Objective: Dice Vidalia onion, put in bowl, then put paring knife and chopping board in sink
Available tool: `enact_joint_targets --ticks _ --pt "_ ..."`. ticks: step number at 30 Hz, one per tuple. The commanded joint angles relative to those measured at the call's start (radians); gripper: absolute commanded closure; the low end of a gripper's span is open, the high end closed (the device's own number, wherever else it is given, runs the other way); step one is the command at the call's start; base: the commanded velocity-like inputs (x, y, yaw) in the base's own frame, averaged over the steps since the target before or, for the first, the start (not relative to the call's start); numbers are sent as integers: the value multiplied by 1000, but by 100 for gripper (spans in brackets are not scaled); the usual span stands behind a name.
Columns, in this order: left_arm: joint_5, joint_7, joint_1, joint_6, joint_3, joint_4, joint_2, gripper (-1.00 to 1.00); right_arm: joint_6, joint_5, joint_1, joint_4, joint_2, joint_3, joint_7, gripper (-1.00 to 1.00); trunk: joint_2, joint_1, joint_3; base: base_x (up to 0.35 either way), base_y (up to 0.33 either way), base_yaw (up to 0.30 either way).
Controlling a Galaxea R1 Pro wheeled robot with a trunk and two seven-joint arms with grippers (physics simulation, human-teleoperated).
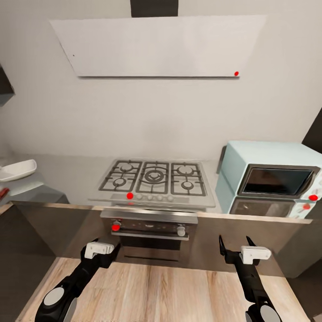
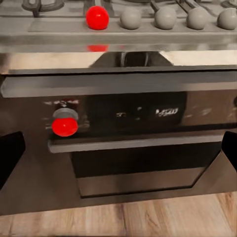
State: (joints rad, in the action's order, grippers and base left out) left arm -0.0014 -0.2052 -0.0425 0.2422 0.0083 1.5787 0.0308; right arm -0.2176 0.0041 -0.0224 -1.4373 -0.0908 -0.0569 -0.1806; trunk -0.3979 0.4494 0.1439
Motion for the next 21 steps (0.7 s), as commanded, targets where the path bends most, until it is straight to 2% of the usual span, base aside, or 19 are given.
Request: enact_joint_targets --ticks 1,21 --pt "0 -5 -1 6 1 1 0 -100 -2 1 -1 0 -1 -3 -8 -100 -2 1 3 0 0 250" --pt "0 -5 -1 5 1 1 0 -100 -1 1 -1 0 -1 -3 -8 -100 -2 1 15 0 0 250"
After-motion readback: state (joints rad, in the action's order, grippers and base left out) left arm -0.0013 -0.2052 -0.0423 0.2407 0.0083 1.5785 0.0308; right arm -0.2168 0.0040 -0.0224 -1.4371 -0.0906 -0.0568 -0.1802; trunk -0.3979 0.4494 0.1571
